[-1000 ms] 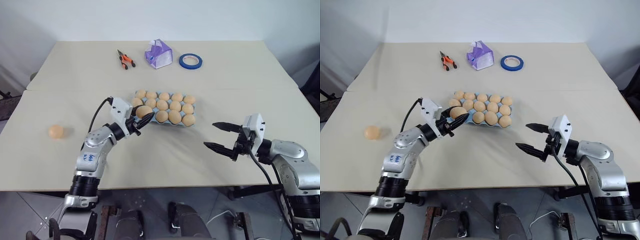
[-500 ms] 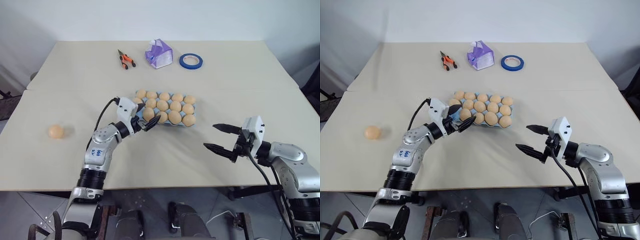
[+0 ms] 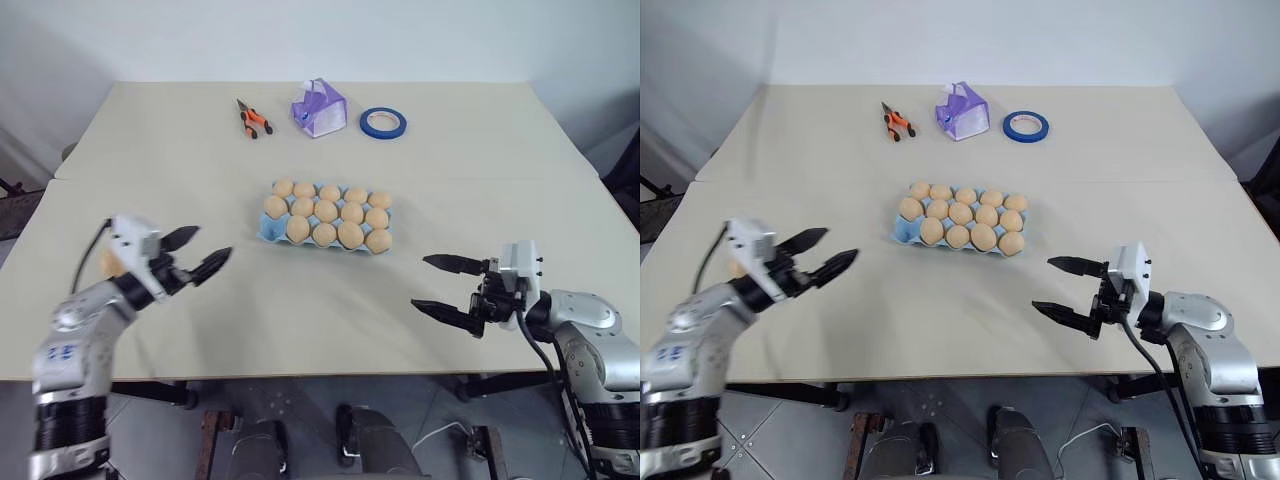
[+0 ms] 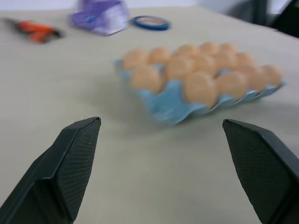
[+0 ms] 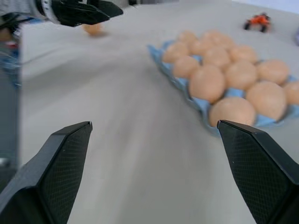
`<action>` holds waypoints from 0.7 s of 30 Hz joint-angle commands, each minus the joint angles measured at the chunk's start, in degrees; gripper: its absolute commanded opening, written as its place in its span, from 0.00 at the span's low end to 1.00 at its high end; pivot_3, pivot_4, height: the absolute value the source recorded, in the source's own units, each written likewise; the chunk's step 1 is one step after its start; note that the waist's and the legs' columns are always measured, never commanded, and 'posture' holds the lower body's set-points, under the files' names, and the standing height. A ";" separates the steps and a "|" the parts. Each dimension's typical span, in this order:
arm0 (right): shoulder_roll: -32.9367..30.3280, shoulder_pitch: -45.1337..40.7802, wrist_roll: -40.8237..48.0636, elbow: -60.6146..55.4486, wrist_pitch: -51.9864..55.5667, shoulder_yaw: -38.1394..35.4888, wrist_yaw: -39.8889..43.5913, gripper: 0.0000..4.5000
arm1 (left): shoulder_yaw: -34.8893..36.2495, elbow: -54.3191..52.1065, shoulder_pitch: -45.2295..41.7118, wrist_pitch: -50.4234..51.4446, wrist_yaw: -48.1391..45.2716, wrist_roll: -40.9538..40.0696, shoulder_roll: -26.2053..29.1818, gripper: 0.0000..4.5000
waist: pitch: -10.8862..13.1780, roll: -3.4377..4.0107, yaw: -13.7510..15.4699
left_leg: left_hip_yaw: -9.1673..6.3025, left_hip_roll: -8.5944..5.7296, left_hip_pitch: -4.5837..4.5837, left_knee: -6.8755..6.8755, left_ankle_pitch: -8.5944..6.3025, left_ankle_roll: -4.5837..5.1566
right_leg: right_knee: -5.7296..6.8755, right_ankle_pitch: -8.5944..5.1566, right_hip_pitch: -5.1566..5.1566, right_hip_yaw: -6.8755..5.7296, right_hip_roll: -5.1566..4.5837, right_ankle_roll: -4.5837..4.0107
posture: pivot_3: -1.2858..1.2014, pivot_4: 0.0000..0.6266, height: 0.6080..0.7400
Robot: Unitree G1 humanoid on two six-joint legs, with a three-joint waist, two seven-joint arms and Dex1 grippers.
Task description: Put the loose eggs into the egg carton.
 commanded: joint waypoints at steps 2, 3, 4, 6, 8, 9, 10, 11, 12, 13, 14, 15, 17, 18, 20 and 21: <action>-0.55 -1.10 4.58 -1.83 0.74 -2.46 3.04 1.00 | 9.57 -4.25 6.03 1.65 0.27 -5.50 1.72 0.99 | 0.00 0.00 -0.03 | 0.00 0.01 0.01 -0.01 -0.01 -0.01 | -0.01 -0.01 0.00 0.00 -0.03 -0.02 | 0.52 0.24 1.00; -0.54 -1.07 5.08 -1.84 0.94 -2.43 3.50 1.00 | 11.50 -4.56 7.86 1.74 0.62 -6.08 1.64 0.99 | 0.00 0.00 -0.05 | 0.00 0.01 0.01 -0.02 -0.03 -0.03 | -0.01 -0.01 0.00 0.00 -0.03 -0.03 | 0.52 0.24 1.00; -0.41 -1.00 5.58 -1.79 1.10 -2.39 3.95 1.00 | 13.47 -4.60 9.95 1.44 1.04 -6.08 1.54 0.99 | 0.00 0.00 -0.06 | 0.00 0.02 0.01 -0.03 -0.07 -0.08 | -0.01 -0.03 -0.01 0.00 -0.04 -0.06 | 0.52 0.24 1.00; 0.11 -0.79 6.54 -1.84 1.29 -2.25 4.79 1.00 | 16.42 -4.61 13.53 1.35 1.61 -6.41 1.33 0.99 | 0.00 0.00 -0.19 | 0.00 0.05 0.02 -0.05 -0.17 -0.26 | -0.01 -0.06 -0.03 -0.02 -0.03 -0.13 | 0.52 0.24 1.00; 0.51 -1.07 6.27 -1.66 0.84 -1.74 4.78 1.00 | 18.96 -4.38 16.42 0.63 2.27 -6.49 0.99 0.99 | 0.00 0.00 -0.07 | -0.02 0.08 0.02 -0.06 -0.24 -0.36 | 0.00 -0.10 -0.04 -0.06 -0.02 -0.19 | 0.52 0.24 1.00; 0.74 -1.31 6.09 -1.51 0.66 -1.47 4.66 1.00 | 20.39 -4.17 17.33 0.21 3.28 -6.63 0.57 0.99 | 0.00 0.00 -0.04 | -0.04 0.09 0.02 -0.05 -0.26 -0.39 | -0.01 -0.11 -0.05 -0.08 -0.02 -0.21 | 0.52 0.24 1.00; 0.96 -1.75 5.65 -1.07 0.46 -1.09 4.44 1.00 | 21.80 -3.62 18.16 0.10 4.49 -6.57 0.23 0.99 | 0.00 -0.01 -0.02 | -0.04 0.09 0.02 -0.04 -0.26 -0.40 | -0.01 -0.12 -0.05 -0.08 -0.02 -0.23 | 0.52 0.24 1.00; 1.11 -2.05 5.34 -0.70 0.24 -0.86 4.46 1.00 | 22.48 -3.24 18.91 -0.04 5.03 -6.40 0.14 0.99 | 0.00 -0.01 0.02 | -0.06 0.09 0.02 -0.04 -0.27 -0.40 | -0.03 -0.13 -0.04 -0.08 -0.02 -0.24 | 0.52 0.24 1.00; 1.21 -2.25 5.07 -0.38 0.11 -0.68 4.54 1.00 | 22.91 -3.07 19.72 -0.27 5.12 -6.23 -0.01 0.99 | 0.00 -0.01 0.06 | -0.06 0.09 0.01 -0.03 -0.26 -0.39 | -0.03 -0.13 -0.04 -0.08 -0.03 -0.24 | 0.52 0.24 1.00; 1.25 -2.47 4.74 0.03 -0.04 -0.51 4.68 1.00 | 23.19 -3.41 20.59 -0.33 5.27 -6.17 -0.27 0.99 | 0.00 -0.01 0.05 | -0.06 0.08 0.00 -0.03 -0.26 -0.39 | -0.09 -0.13 -0.04 -0.08 -0.03 -0.25 | 0.52 0.24 1.00; 1.32 -2.68 4.46 0.40 -0.17 -0.39 4.79 1.00 | 23.50 -3.77 21.28 -0.27 5.62 -6.30 -0.53 0.99 | -0.01 -0.01 0.04 | -0.06 0.08 0.00 -0.03 -0.26 -0.39 | -0.11 -0.14 -0.04 -0.07 -0.04 -0.25 | 0.52 0.24 1.00; 1.32 -3.01 4.09 0.83 -0.25 -0.22 4.80 1.00 | 24.13 -4.19 21.98 0.78 6.67 -6.80 -0.77 0.99 | 0.00 -0.01 0.03 | -0.06 0.07 0.00 -0.04 -0.27 -0.38 | -0.13 -0.13 -0.03 -0.07 -0.06 -0.25 | 0.52 0.24 1.00; 1.34 -3.46 3.59 1.64 -0.51 -0.19 5.09 1.00 | 25.07 -5.34 23.82 1.97 8.21 -7.32 -1.36 0.99 | -0.01 -0.02 -0.02 | -0.06 0.07 -0.03 -0.06 -0.29 -0.36 | -0.19 -0.13 -0.04 -0.06 -0.07 -0.24 | 0.52 0.24 1.00; 1.31 -3.54 3.47 1.83 -0.58 -0.25 5.26 1.00 | 25.41 -6.23 24.97 2.37 8.76 -7.50 -1.73 0.99 | -0.01 -0.02 -0.03 | -0.06 0.08 -0.04 -0.08 -0.30 -0.35 | -0.22 -0.13 -0.04 -0.06 -0.07 -0.24 | 0.52 0.24 1.00; 1.19 -3.80 3.55 1.86 -0.35 -0.45 5.40 1.00 | 25.88 -8.22 27.31 2.87 8.83 -7.97 -2.24 0.99 | -0.01 -0.03 -0.18 | -0.06 0.10 -0.06 -0.11 -0.34 -0.37 | -0.24 -0.14 -0.06 -0.07 -0.07 -0.25 | 0.52 0.24 1.00; 1.13 -3.94 3.49 1.84 -0.23 -0.48 5.37 1.00 | 26.18 -8.46 27.88 2.25 8.72 -7.79 -2.14 0.99 | -0.01 -0.02 -0.18 | -0.06 0.11 -0.05 -0.14 -0.37 -0.37 | -0.24 -0.14 -0.06 -0.07 -0.07 -0.26 | 0.52 0.24 1.00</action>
